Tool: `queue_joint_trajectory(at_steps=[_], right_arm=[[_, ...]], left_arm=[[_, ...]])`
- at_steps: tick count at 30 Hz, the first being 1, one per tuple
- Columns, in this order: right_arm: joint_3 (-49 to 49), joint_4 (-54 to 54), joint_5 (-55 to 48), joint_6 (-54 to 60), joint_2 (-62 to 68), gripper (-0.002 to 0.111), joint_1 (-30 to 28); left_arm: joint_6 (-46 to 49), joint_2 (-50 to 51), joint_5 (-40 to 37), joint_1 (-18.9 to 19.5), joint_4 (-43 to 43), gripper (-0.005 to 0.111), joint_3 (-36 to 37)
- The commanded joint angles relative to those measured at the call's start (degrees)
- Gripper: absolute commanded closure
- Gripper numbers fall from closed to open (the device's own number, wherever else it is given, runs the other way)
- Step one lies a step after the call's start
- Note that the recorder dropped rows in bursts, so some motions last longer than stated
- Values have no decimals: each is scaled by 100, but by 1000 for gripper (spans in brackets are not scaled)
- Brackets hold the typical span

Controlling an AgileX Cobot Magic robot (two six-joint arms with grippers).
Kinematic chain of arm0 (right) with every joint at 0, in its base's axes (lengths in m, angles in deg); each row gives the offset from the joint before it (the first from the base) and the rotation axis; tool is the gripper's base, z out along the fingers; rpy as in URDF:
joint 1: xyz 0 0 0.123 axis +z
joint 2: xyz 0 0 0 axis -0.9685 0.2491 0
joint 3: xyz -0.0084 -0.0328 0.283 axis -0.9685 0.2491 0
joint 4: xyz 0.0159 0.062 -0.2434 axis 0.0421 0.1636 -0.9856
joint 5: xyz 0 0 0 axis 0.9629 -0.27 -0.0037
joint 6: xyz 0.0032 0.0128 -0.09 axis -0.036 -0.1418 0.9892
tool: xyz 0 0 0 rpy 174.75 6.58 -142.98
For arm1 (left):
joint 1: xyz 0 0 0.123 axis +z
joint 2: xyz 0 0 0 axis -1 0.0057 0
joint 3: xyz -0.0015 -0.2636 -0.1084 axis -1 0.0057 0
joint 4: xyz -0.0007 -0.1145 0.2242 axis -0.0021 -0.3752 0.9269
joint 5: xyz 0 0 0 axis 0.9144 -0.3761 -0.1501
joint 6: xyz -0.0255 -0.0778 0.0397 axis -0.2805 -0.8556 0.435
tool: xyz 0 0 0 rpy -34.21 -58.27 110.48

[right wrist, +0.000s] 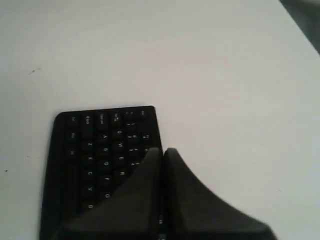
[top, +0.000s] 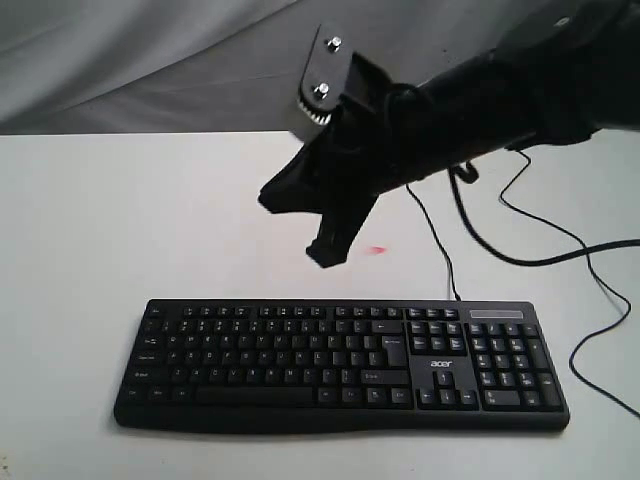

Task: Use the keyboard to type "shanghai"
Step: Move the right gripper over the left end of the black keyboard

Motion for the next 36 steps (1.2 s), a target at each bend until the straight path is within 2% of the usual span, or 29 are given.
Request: queue_joint_trajectory(at_steps=[1,9,16,21,31,36], right_arm=[[24,251,131,254,306,108,284],[24,673,239,575,763,108,783],[24,1601,329,1290,1175,108,1125],[24,1793,582,1711,1395,108,1305],[24,1903,986,1742,1664,108,1345],[-330,1918,1097,1577,2023,108,1345]], left_arm=[[-16,18,16,-22,-3,106,29],[-16,18,16,-22,-3,106,29],[-16,18,16,-22,-3,106,29],[-16,18,16,-22,-3,106,29],[-16,18,16,-22,-3,106,29],[-16,18,16,-22,-3,106,29]])
